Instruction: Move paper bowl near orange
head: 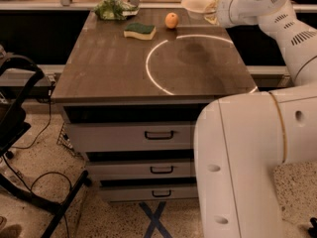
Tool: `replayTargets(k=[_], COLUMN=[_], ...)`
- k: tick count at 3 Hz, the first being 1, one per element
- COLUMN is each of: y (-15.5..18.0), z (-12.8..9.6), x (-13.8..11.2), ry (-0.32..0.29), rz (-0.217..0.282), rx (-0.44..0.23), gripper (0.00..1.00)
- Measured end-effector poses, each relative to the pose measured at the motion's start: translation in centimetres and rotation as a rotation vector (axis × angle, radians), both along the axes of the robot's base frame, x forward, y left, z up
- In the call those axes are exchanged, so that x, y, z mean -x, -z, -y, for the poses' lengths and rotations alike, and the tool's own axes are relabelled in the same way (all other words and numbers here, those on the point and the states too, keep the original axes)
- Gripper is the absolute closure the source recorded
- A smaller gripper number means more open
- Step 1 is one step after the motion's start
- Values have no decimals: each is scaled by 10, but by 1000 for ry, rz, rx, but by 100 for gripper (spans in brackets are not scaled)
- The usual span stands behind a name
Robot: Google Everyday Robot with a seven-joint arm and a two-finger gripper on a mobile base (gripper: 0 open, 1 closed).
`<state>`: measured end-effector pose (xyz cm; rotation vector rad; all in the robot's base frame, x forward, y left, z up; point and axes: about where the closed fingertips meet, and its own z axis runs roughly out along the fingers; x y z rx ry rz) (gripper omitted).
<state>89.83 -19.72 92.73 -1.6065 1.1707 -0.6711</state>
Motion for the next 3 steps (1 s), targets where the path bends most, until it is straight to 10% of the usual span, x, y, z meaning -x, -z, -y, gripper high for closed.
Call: replayTargets(k=[1,3], y=[16,21], z=[2,-3], x=[-10,-13], ry=[9,3], rz=[-42,-48], rx=[33,37], gripper=[100,54])
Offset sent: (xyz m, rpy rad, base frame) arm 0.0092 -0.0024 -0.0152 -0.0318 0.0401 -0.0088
